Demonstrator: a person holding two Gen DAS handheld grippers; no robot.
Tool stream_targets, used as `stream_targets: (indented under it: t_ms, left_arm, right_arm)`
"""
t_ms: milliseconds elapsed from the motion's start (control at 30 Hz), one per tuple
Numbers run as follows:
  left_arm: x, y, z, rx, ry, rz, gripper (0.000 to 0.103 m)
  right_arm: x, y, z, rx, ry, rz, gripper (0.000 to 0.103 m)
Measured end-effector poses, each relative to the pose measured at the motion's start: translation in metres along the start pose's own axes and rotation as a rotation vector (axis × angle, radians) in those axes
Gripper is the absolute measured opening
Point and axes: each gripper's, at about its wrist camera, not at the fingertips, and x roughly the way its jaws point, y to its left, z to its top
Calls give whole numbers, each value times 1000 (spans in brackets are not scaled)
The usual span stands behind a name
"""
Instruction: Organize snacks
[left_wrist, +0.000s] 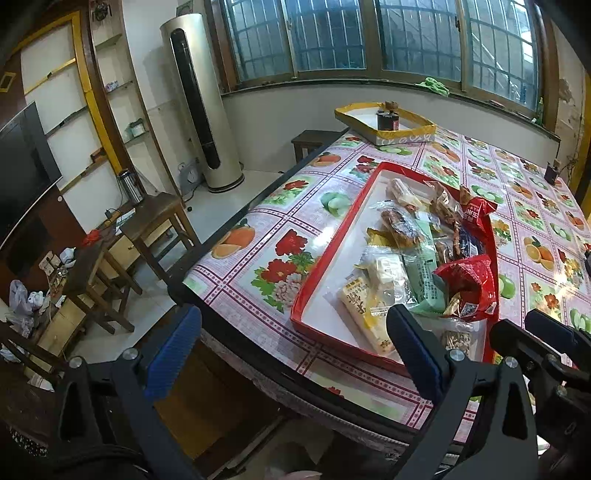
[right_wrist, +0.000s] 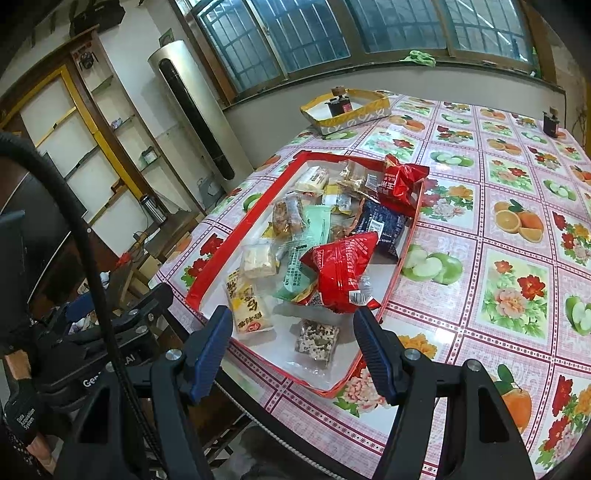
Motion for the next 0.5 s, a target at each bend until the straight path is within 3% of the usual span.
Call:
stream_targets:
  t_ms: [500]
  left_arm:
    - [0,2,0,-7,2,24,100]
  right_arm:
    - [5,2,4,-5,6,10,68]
